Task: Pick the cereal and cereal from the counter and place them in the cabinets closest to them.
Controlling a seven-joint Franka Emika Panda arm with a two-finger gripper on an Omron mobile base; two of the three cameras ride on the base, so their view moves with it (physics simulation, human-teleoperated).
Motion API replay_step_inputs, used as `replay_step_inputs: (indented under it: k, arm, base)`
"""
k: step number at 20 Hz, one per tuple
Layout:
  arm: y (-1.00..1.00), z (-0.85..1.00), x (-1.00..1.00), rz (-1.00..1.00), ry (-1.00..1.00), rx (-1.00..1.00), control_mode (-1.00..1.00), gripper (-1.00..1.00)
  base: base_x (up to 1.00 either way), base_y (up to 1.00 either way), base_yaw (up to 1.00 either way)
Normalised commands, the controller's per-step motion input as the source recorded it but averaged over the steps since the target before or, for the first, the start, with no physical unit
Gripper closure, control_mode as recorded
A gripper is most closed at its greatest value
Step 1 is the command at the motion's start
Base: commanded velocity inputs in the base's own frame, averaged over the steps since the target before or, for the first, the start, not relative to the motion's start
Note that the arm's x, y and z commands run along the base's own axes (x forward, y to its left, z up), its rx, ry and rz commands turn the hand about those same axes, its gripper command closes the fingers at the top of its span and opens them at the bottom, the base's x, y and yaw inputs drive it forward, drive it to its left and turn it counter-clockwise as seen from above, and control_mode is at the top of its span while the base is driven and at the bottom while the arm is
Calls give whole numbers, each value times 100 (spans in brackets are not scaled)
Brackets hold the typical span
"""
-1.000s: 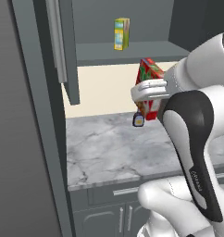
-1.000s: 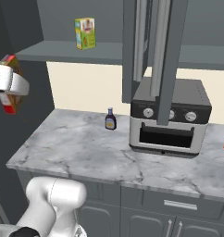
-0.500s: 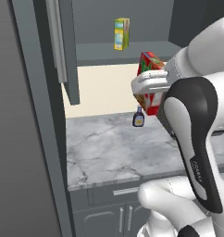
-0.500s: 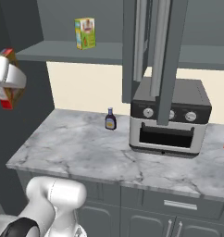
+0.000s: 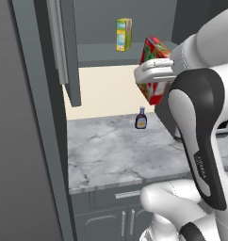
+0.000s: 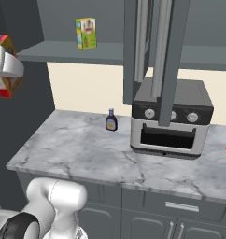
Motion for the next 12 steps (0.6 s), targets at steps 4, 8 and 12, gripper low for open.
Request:
replay_step_inputs:
  k: [4,8,12]
  arm:
    - [0,34,0,0,-9,0,-100,100]
    - [0,11,13,0,-2,0,-100,100]
    - [0,0,15,0,-1,0,-100,100]
  base:
    - [0,0,0]
    - [0,0,0]
    - [0,0,0]
